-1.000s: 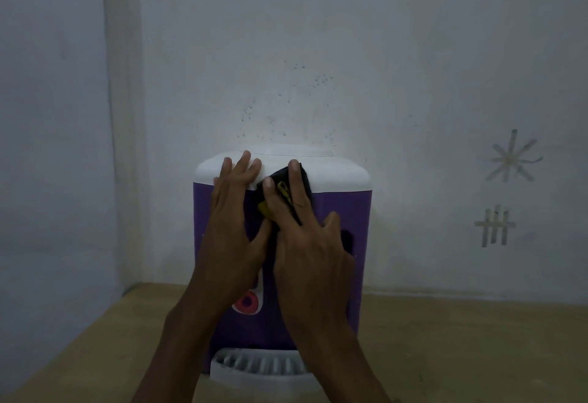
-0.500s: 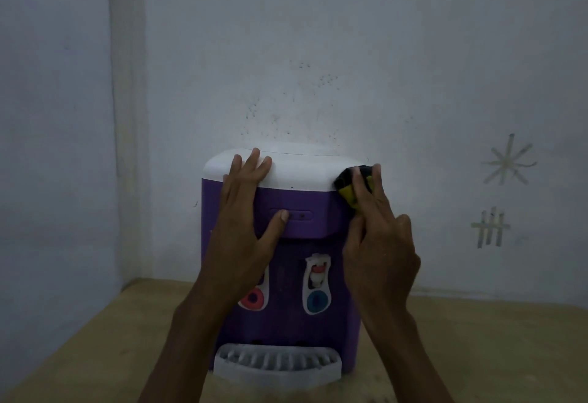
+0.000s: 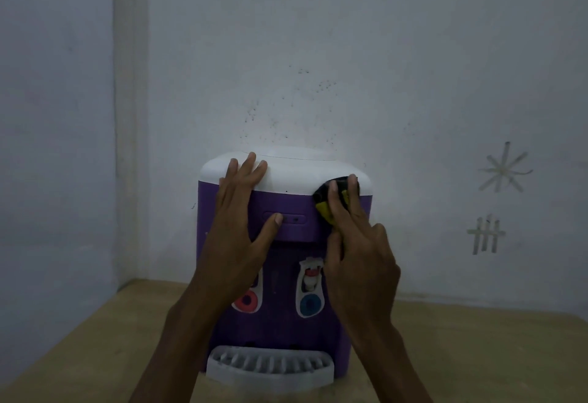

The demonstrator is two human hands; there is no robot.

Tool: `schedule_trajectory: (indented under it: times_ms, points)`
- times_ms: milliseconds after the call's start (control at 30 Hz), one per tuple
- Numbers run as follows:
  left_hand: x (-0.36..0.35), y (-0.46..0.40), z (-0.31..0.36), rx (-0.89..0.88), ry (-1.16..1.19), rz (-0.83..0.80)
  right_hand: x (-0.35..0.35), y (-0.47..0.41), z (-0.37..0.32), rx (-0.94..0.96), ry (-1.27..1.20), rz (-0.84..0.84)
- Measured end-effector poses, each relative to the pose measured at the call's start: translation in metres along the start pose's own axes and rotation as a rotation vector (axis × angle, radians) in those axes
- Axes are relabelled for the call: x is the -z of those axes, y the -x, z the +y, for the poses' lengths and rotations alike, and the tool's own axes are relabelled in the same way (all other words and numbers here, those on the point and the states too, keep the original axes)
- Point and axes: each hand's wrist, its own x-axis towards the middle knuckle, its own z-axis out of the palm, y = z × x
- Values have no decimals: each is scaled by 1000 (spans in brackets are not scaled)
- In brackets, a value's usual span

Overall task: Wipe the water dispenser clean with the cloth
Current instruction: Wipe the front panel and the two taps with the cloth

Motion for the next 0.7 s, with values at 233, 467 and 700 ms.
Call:
schedule_trajectory:
  times_ms: [233,467,700]
  points:
    - [0,1,0,1,-2,12,-6,10,-4,-52,-24,37]
    - [-1,0,0,2,-1,6,-12,13,2,-59,-17,63]
    - [0,0,1,4,1,-2,-13,11,9,-61,4,103]
